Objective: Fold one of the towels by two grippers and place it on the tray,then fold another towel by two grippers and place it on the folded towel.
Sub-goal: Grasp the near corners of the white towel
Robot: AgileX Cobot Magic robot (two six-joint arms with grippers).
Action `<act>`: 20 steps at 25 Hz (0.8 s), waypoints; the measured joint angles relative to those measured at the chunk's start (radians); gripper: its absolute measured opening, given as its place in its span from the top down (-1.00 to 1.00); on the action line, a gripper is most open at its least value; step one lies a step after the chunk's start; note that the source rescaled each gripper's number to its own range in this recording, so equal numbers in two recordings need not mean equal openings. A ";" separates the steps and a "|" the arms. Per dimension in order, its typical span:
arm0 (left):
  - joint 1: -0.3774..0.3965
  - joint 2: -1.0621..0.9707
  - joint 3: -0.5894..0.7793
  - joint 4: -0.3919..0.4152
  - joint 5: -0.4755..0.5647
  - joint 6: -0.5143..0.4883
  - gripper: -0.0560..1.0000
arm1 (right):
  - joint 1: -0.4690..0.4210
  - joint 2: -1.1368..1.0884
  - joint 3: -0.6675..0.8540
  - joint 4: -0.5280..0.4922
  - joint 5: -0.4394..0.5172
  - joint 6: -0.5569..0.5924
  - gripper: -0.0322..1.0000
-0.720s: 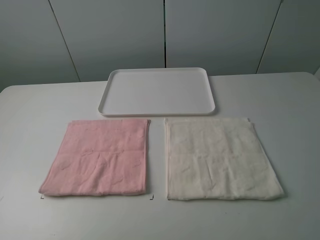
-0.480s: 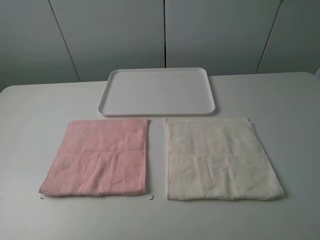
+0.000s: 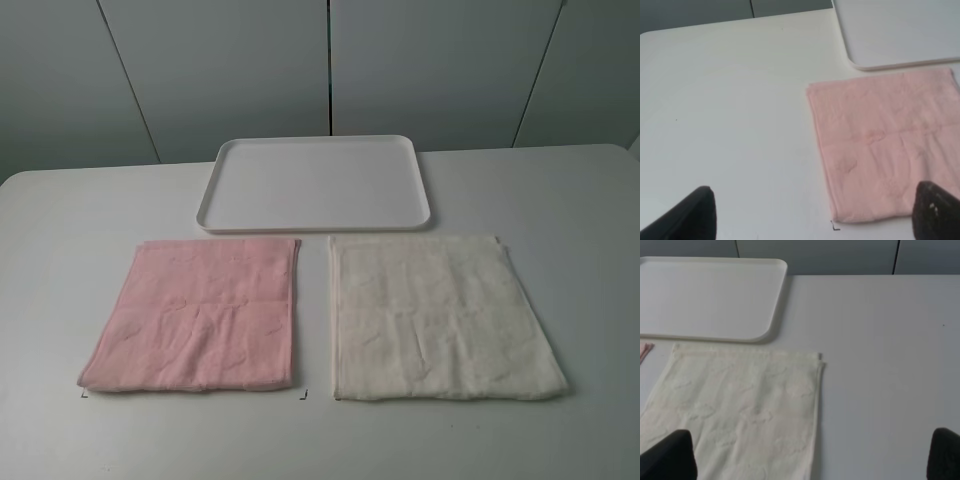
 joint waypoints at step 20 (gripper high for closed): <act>0.000 0.000 0.000 0.000 0.000 0.000 -1.00 | 0.000 0.000 0.000 0.000 0.000 0.000 -1.00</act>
